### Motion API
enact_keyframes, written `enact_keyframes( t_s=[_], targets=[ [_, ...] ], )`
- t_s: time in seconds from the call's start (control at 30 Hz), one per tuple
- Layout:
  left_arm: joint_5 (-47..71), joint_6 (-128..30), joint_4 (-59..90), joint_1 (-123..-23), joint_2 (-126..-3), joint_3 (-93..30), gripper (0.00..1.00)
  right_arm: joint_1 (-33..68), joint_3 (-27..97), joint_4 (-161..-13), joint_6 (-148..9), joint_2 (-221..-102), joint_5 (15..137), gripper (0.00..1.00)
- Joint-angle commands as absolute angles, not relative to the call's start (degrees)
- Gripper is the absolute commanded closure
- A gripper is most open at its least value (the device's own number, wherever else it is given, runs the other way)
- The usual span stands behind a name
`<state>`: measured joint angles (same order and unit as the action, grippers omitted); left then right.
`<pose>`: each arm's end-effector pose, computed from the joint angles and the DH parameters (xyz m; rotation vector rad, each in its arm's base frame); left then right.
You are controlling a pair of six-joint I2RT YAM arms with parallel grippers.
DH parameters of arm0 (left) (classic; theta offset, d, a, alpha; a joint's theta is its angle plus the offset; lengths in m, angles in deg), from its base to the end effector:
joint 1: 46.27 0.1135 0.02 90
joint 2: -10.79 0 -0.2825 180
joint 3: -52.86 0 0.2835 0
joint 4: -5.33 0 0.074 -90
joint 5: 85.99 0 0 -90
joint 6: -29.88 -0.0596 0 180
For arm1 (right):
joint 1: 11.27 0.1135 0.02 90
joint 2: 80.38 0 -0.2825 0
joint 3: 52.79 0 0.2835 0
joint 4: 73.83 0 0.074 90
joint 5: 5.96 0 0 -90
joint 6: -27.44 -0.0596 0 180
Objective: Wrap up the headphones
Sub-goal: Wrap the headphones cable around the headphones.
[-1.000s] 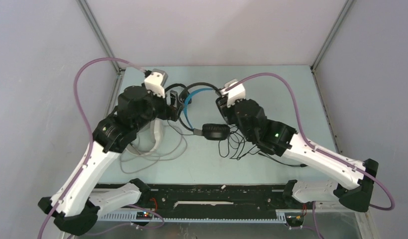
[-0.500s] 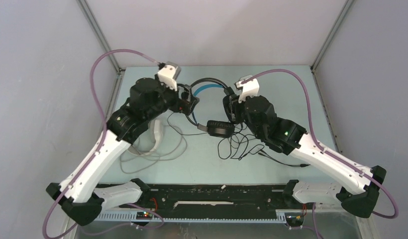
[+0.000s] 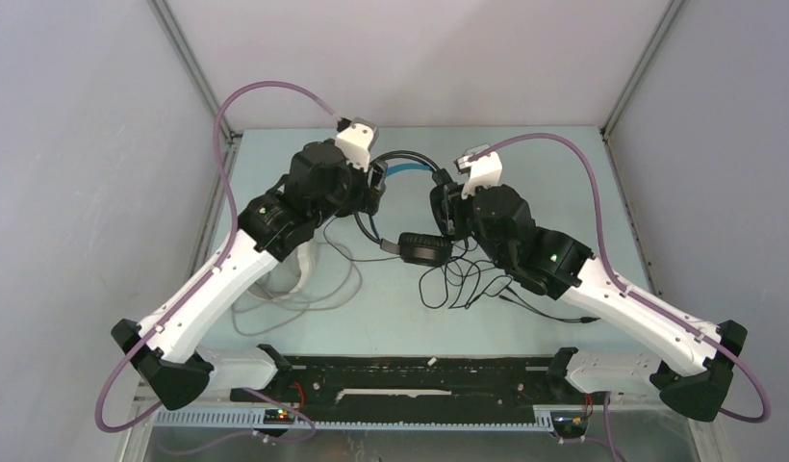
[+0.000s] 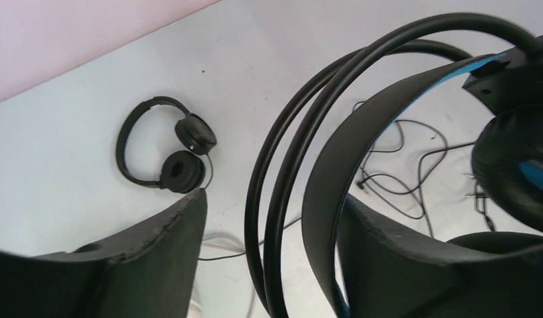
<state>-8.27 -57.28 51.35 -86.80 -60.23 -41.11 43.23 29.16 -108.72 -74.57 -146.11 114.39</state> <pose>0.2445 -0.1924 0.4394 0.5037 1.9093 -0.2842 0.1958 0.2226 0.4101 -0.3306 1.8321 0.3047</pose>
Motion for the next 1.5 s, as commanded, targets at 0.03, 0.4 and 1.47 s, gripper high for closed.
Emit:
enact_keyframes(
  t_s=[0.03,0.4,1.47],
  targets=[
    [-12.29,-59.65,50.87,-87.59,-60.13,-43.32,0.42,43.15,31.06,-105.03,-75.58,-145.07,114.06,0.81],
    [-14.35,-63.01,48.28,-87.00,-58.80,-38.86,1.00,41.06,27.81,-99.91,-73.32,-146.05,100.03,0.58],
    [-6.45,-52.81,52.77,-74.76,-55.49,-54.22,1.00,29.87,10.20,-89.82,-69.77,-135.68,69.80,0.29]
  ],
)
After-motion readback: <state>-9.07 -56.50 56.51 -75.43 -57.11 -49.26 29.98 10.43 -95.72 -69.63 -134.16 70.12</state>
